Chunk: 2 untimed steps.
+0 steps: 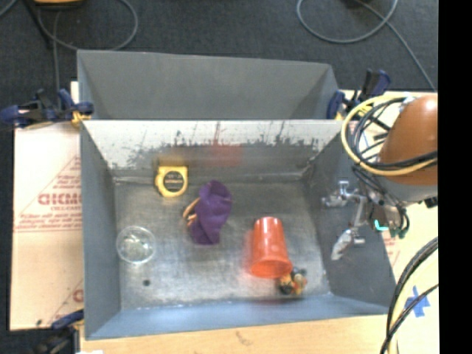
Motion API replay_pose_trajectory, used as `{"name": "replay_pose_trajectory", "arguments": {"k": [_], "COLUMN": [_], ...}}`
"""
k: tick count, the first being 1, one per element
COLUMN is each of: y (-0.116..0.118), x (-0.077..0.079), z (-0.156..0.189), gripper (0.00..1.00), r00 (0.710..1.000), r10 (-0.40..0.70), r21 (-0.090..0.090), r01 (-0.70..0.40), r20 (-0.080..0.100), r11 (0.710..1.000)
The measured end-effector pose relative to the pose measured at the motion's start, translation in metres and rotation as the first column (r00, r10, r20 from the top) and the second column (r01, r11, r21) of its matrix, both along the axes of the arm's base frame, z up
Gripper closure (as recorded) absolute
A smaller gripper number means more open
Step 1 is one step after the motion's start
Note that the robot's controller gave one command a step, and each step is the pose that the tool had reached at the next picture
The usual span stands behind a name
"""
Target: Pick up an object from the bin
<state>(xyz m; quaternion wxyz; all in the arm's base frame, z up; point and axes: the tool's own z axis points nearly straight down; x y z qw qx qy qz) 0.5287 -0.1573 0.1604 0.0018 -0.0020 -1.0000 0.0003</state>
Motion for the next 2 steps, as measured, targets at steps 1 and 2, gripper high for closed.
{"name": "replay_pose_trajectory", "arguments": {"k": [1,2], "y": [0.0,0.031], "x": [0.002,-0.005], "z": [0.004,-0.019], "gripper": [0.0,0.0], "r00": [1.0,0.996], "r10": [0.004,0.088], "r21": [-0.002,-0.004], "r01": [-0.004,-0.088], "r20": [0.007,0.01], "r11": [1.0,0.996]}}
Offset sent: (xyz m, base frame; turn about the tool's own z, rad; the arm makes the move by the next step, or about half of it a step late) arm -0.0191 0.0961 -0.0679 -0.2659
